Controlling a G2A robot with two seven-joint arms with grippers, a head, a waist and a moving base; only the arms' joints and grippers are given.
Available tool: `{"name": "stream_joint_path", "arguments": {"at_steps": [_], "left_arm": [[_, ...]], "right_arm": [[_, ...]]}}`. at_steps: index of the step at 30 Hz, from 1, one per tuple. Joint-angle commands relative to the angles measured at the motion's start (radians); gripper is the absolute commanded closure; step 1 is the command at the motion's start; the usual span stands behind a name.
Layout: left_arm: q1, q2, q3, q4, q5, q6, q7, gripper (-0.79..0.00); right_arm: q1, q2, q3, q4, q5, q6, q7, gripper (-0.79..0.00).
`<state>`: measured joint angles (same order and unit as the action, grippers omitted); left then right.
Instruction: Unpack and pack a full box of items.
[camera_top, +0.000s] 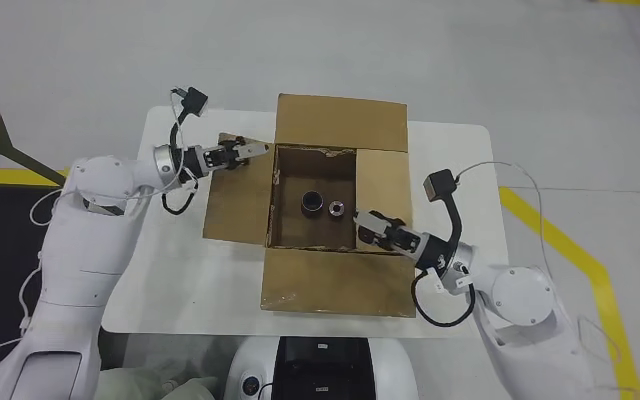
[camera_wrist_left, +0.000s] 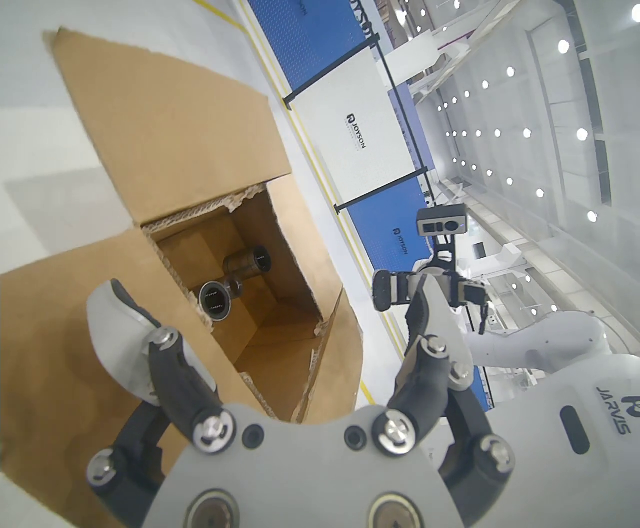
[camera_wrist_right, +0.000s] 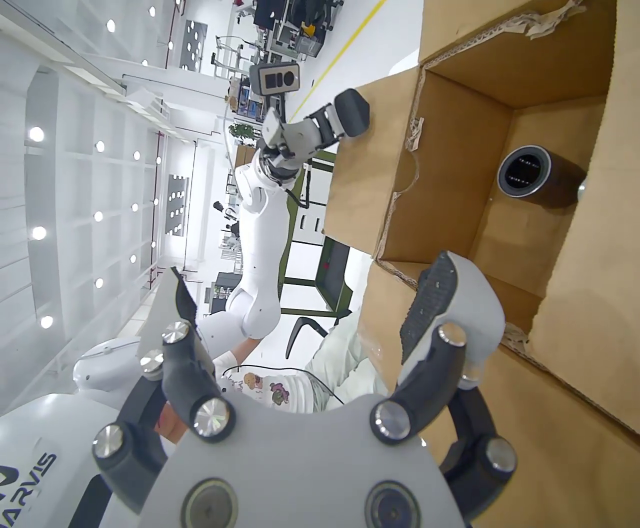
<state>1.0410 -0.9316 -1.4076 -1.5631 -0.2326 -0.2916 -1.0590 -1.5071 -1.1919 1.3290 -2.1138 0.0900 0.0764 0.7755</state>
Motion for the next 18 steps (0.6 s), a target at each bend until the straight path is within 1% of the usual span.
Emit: {"name": "stream_joint_path", "arguments": {"at_steps": [1,8,13,18], "left_arm": [[-0.006,-0.002,0.009,-0.023,-0.017,0.015,0.013,-0.785],[-0.046,-0.017,0.09,-0.076,-0.039,0.047,0.055,-0.785],[-0.096,-0.034,0.178,-0.094,-0.029,0.069,0.074,-0.785],[-0.153,-0.057,0.287,-0.093,-0.01,0.093,0.088,-0.785]], "right_arm": [[-0.008,0.002,0.006,0.001,0.007,-0.005,0.007,-0.785],[-0.051,0.014,0.03,-0.024,0.017,0.012,0.058,-0.785],[-0.104,0.022,0.059,-0.056,0.023,0.011,0.065,-0.785],[-0.178,0.03,0.103,-0.104,0.044,-0.01,0.052,-0.785]]}}
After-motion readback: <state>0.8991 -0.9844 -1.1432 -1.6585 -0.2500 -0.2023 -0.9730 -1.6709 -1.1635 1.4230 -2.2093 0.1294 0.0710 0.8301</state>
